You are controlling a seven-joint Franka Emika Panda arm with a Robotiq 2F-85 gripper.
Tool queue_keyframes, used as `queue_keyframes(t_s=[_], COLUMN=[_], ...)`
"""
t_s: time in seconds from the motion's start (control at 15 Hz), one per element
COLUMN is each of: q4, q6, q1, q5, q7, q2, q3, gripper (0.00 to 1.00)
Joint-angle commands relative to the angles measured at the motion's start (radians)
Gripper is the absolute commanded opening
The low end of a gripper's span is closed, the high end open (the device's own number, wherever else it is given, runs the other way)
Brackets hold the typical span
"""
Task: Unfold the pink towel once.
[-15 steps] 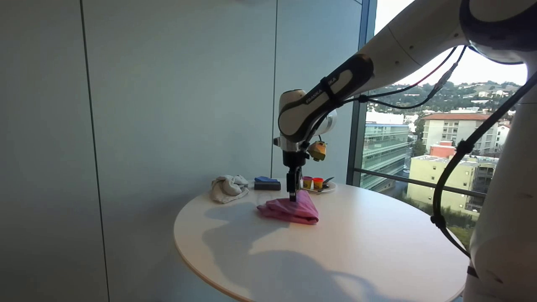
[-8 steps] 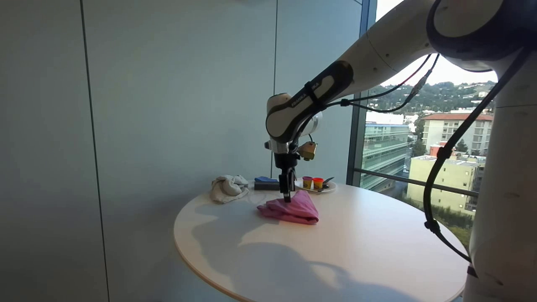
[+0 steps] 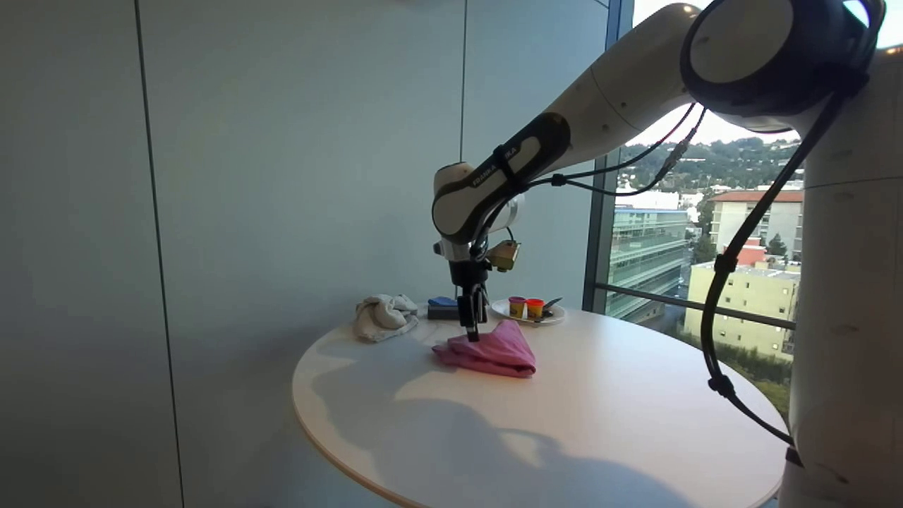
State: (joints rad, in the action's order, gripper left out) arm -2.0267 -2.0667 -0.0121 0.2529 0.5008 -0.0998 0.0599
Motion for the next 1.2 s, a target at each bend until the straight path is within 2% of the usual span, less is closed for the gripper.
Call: queue_keyframes(t_s=[0.0, 0.8, 0.87, 0.93, 1.13], q4=[0.062, 0.099, 0.1, 0.1, 0.103], q6=[0.022, 0.026, 0.026, 0.022, 0.021], q1=[0.008, 0.015, 0.015, 0.016, 0.017], q5=[0.016, -0.007, -0.01, -0.009, -0.012], q7=[-0.008, 0.002, 0.004, 0.003, 0.008], q2=[-0.042, -0.096, -0.097, -0.099, -0.103], q3=[-0.03, -0.053, -0.053, -0.053, -0.054], gripper=[1.0, 1.0, 0.75, 0.74, 0.52])
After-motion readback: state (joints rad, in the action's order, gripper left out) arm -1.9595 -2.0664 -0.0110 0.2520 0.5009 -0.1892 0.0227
